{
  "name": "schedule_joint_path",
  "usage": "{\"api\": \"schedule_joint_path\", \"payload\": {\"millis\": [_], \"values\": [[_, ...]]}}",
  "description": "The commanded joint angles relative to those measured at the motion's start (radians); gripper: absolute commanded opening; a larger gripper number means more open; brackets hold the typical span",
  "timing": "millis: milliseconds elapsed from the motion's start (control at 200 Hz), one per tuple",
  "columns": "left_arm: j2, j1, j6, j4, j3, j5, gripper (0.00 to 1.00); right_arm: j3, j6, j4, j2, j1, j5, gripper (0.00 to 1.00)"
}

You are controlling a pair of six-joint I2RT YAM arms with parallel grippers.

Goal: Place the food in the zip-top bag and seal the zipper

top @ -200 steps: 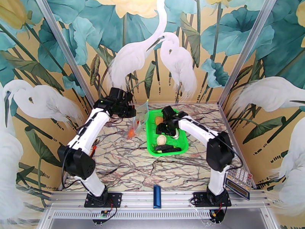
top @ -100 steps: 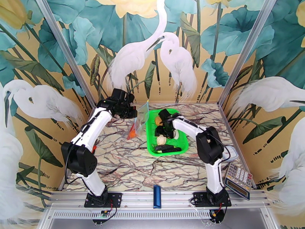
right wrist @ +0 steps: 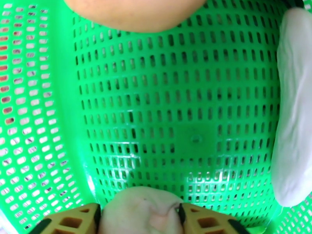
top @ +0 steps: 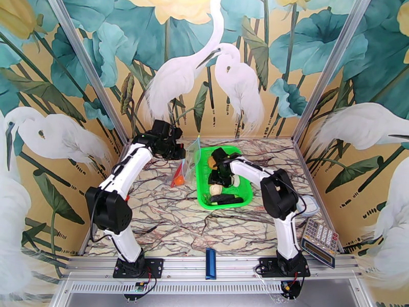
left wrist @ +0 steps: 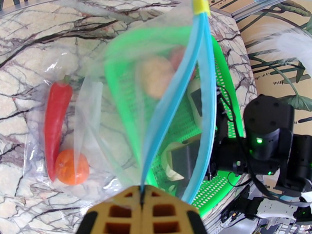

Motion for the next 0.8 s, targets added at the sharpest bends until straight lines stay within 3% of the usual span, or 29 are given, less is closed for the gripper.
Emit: {"api": "schedule_joint_path", "payload": {"millis": [0,105,405,795], "values": [[0.019,0.006,0.016,0.022,0.013,0.034,0.00,-0.013,0.000,0.012,-0.075,-0.016,0.020,0.38],[0.030,0.006,0.018,0.025,0.015,0.046,0.00,0.027,-0.015,0.005,-0.123,-0.029,0.048,0.30],[0.062,0.006,0.019,0.020,0.037,0.073,0.00,0.296,-0.052,-0.040,-0.181,-0.030,0.116,0.30],[0.077,0.006,-0.010,0.035,0.069,0.105,0.00,0.646,-0.102,-0.038,-0.069,0.051,0.090,0.31]]}}
